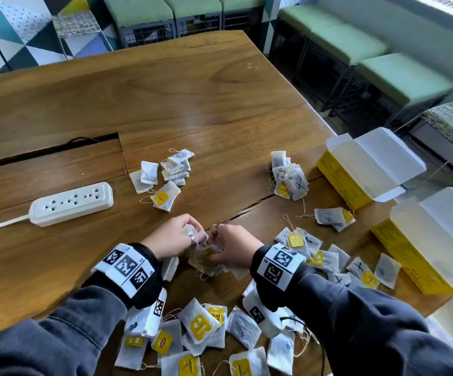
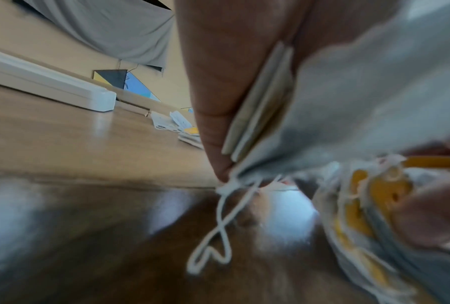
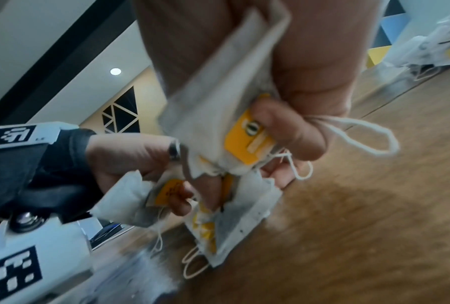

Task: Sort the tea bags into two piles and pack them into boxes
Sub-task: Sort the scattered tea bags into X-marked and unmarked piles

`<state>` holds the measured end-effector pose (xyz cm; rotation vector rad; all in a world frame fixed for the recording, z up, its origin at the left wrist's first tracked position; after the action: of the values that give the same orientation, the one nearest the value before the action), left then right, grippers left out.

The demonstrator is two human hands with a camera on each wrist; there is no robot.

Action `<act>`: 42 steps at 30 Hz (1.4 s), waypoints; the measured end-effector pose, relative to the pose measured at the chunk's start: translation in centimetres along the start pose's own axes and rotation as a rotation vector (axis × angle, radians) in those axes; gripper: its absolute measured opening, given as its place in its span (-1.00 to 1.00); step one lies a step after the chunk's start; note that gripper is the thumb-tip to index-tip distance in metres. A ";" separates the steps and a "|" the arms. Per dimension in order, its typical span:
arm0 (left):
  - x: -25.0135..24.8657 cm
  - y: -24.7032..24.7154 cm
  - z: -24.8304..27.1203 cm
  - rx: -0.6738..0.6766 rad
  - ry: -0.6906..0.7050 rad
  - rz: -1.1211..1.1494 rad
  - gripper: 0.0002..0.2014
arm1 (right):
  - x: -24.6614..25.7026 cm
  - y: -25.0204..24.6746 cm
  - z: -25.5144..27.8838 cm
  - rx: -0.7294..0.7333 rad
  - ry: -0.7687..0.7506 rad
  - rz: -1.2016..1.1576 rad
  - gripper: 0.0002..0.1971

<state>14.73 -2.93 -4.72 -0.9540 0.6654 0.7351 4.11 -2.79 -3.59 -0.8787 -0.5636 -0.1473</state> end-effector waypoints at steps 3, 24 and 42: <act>1.2 -0.7 0.5 -0.056 -0.133 0.470 -0.86 | 0.3 0.2 -0.2 -0.024 -0.012 0.011 -0.75; -0.7 -11.4 -3.7 -0.369 0.251 -0.086 -0.47 | -14.0 -16.4 -2.8 -0.510 0.426 -0.168 -0.67; -0.9 -4.1 3.9 -0.242 0.165 -0.299 -0.73 | 0.7 2.1 -1.3 0.293 0.196 -0.697 -0.76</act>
<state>18.15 -1.27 -0.40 -1.3148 0.5674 0.4808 5.99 -2.36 -5.33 -0.3489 -0.6683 -0.7564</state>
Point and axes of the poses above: each hand's wrist, its own z-axis away from the middle knuckle, its own y-axis out of the palm, x = y × z, the point moved 9 cm from there along -z, towards the middle knuckle, and after that the axes turned 8 degrees about y, right-handed, at the moved point
